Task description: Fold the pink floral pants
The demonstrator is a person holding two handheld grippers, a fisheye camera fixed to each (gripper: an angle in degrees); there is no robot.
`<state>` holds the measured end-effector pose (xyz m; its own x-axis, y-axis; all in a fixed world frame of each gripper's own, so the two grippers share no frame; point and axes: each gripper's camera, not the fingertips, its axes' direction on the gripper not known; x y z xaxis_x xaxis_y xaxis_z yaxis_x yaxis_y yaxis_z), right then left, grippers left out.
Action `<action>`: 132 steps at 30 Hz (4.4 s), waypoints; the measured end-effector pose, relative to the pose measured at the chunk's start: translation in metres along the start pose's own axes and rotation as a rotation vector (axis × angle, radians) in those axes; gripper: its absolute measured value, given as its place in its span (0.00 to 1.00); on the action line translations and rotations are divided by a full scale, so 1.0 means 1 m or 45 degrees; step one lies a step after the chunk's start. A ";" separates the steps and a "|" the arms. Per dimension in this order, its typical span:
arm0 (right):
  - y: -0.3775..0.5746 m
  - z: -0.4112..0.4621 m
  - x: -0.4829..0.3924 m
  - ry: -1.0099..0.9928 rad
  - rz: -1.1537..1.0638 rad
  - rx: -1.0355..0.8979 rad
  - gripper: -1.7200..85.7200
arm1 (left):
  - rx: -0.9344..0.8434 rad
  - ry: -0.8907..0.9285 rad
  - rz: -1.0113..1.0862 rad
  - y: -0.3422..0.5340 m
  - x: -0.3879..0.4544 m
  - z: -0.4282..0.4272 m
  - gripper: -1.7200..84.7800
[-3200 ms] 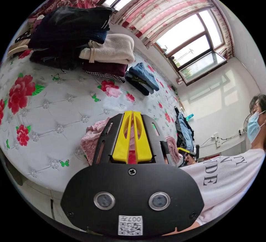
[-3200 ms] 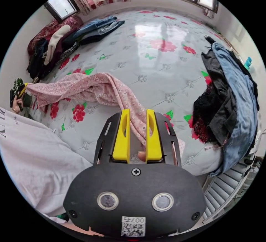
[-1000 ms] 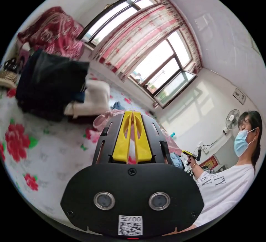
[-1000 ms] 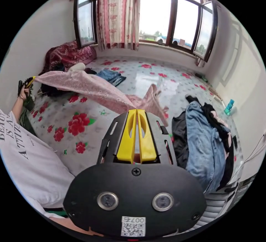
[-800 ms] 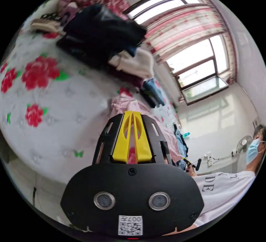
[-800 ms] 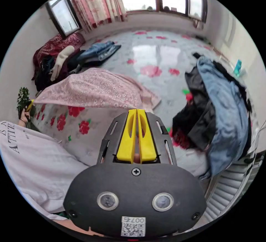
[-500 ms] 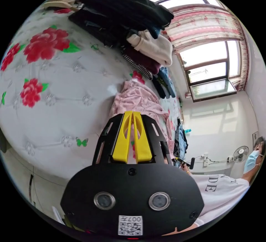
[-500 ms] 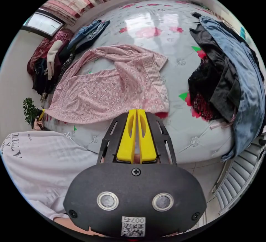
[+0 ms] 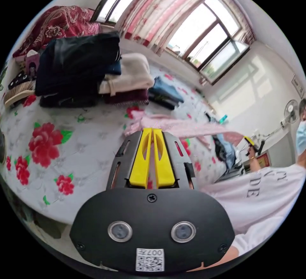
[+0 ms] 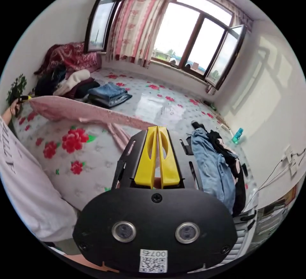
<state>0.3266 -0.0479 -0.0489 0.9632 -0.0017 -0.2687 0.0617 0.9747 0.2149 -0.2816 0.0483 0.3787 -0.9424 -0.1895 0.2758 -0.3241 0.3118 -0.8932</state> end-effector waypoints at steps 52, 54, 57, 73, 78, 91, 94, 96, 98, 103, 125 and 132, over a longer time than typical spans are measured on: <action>0.056 0.162 0.030 -0.372 0.670 -0.463 0.05 | -0.173 -0.334 -0.428 0.103 0.035 0.105 0.07; 0.023 0.179 0.015 -0.452 0.618 -0.445 0.06 | -0.183 -0.335 -0.367 0.075 0.033 0.115 0.08; -0.017 0.203 -0.004 -0.487 0.518 -0.453 0.06 | -0.225 -0.346 -0.292 0.030 0.026 0.137 0.08; -0.073 0.333 -0.064 -0.505 0.230 -0.761 0.03 | -0.703 -0.607 -0.104 -0.079 -0.022 0.272 0.10; -0.067 0.308 -0.043 -0.682 0.198 -0.753 0.03 | -0.670 -0.567 -0.153 -0.081 -0.033 0.259 0.07; -0.078 0.355 -0.032 -0.522 0.033 -0.945 0.02 | -0.549 -0.408 -0.244 -0.105 -0.043 0.195 0.01; -0.102 0.330 -0.029 -0.459 -0.097 -0.895 0.02 | -0.468 -0.338 -0.261 -0.111 -0.046 0.159 0.01; -0.141 0.273 -0.005 -0.320 -0.123 -0.640 0.02 | -0.394 -0.281 -0.239 -0.114 -0.044 0.133 0.01; -0.167 0.218 0.021 -0.249 -0.023 -0.382 0.02 | -0.215 -0.116 -0.206 -0.118 -0.039 0.090 0.01; -0.179 0.165 0.046 -0.337 0.100 -0.213 0.02 | -0.115 -0.201 -0.128 -0.112 -0.033 0.038 0.01; -0.185 0.123 0.043 -0.396 0.162 -0.137 0.02 | 0.044 0.153 -0.345 -0.104 -0.087 0.009 0.01; -0.090 0.021 0.021 -0.281 -0.039 -0.114 0.02 | 0.079 0.194 -0.161 -0.035 -0.053 -0.044 0.01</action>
<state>0.3470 -0.1403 -0.0542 0.9957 -0.0705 -0.0596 0.0774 0.9894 0.1229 -0.2242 0.0888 0.4112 -0.8977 -0.0793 0.4334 -0.4393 0.2360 -0.8668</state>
